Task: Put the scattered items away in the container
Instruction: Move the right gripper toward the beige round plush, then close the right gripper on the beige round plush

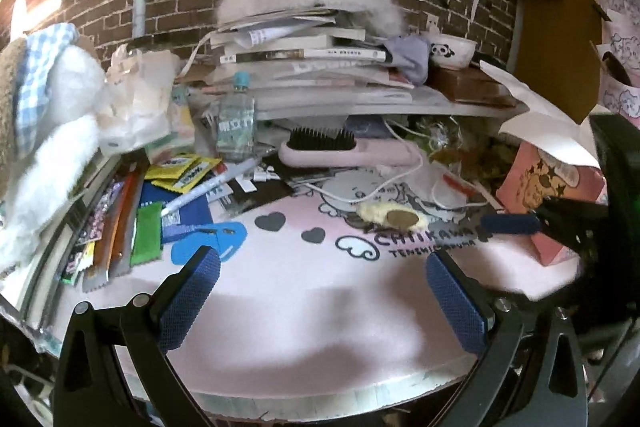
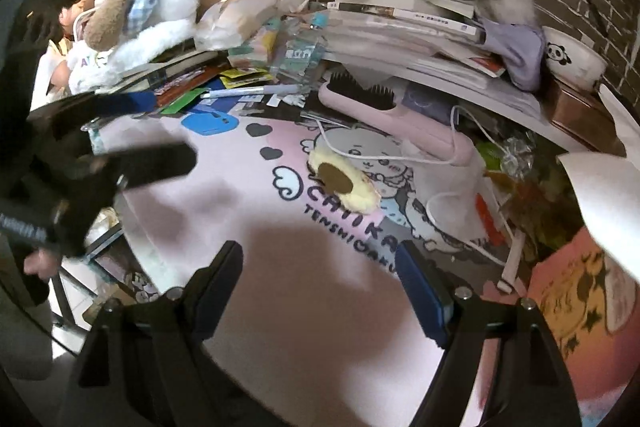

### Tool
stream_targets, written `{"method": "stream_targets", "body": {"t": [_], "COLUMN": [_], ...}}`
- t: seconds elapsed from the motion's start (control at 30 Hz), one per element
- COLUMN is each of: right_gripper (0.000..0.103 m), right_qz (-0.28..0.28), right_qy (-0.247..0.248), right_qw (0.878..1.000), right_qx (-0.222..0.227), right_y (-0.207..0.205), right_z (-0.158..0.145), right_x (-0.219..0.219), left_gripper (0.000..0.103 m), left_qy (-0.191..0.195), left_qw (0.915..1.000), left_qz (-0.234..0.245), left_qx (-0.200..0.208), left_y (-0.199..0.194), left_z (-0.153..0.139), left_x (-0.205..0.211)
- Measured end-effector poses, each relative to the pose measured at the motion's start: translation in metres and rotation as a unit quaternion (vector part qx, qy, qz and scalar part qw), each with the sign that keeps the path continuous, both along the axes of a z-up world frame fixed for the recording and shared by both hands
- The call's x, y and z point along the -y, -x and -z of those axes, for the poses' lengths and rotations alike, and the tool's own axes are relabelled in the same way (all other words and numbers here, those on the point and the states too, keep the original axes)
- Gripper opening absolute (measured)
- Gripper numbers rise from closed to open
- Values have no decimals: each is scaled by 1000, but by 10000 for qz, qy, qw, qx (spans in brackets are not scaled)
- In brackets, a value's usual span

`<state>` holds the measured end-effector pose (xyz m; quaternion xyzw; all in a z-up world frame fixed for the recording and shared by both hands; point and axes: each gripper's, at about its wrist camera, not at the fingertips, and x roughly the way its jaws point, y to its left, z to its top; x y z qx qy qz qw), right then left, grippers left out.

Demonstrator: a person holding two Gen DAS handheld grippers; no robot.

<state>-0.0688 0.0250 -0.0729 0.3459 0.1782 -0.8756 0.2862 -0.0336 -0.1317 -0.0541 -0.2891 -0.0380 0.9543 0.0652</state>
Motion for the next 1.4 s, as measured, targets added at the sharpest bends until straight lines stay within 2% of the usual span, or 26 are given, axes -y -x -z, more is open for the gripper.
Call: {"method": "stream_targets", "body": {"t": [0.03, 0.27, 0.73, 0.8, 0.97, 1.17, 1.4], "right_gripper": [70, 60, 52, 52, 35, 30, 29], "right_qz": [10, 60, 168, 156, 73, 24, 27], "right_qy": [-22, -235, -304, -298, -126, -84, -189], "right_qw": [10000, 9994, 9981, 9982, 9977, 9982, 9990], "right_qx": [42, 241, 512, 501, 655, 592, 409], "right_y": [5, 34, 76, 79, 83, 80, 71], "right_z": [0, 11, 22, 22, 23, 23, 22], "right_x": [1, 14, 34, 35, 35, 37, 37], "left_gripper": [103, 103, 103, 103, 103, 103, 103], "left_qy": [-5, 2, 67, 84, 131, 179, 172], "left_qw": [10000, 10000, 9998, 9998, 9997, 9996, 9996], "left_qz": [8, 80, 173, 189, 205, 227, 222], "left_qx": [7, 35, 76, 62, 56, 64, 76], "left_y": [-1, -4, -4, -5, -5, -5, -5], "left_z": [1, 9, 12, 12, 10, 11, 11], "left_x": [0, 3, 2, 2, 0, -2, -2]}}
